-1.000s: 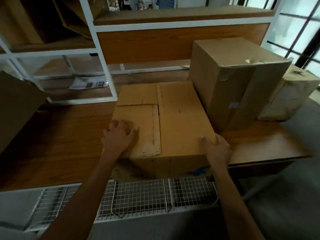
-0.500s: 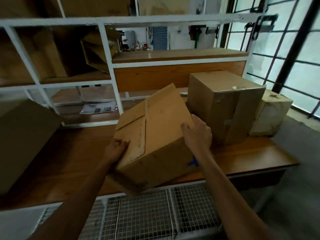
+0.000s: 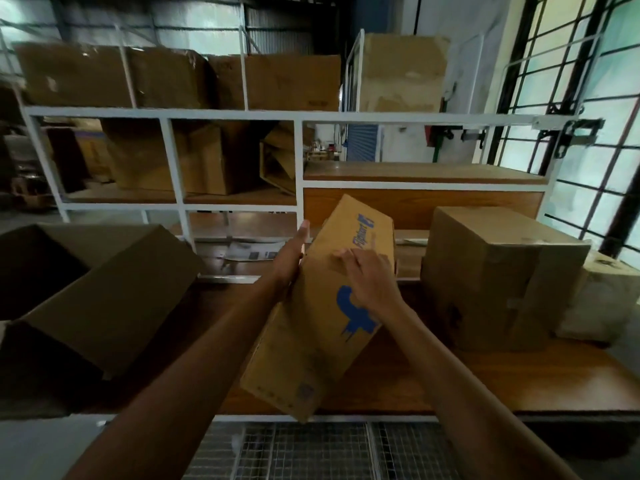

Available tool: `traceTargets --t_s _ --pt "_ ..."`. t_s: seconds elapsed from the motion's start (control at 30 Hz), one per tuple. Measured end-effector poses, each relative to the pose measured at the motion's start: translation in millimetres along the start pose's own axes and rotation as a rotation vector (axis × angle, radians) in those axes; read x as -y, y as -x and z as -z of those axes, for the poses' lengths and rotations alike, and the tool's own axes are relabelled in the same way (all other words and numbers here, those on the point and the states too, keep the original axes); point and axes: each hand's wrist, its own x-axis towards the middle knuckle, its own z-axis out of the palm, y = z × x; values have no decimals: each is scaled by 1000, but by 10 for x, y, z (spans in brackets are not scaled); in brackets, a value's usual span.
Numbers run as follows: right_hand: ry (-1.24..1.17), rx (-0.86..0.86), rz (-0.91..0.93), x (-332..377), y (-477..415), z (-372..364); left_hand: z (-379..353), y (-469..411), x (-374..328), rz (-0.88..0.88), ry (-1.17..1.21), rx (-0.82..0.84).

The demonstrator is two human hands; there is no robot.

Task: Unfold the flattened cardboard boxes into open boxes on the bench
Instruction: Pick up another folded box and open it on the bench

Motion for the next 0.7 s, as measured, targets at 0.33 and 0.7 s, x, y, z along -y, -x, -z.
traceTargets --t_s 0.33,0.7 --pt "-81 -30 -415 -142 -22 -53 165 -28 -79 160 -117 43" --pt "-883 -69 -668 -103 131 -60 285 -87 -11 212 34 -32"
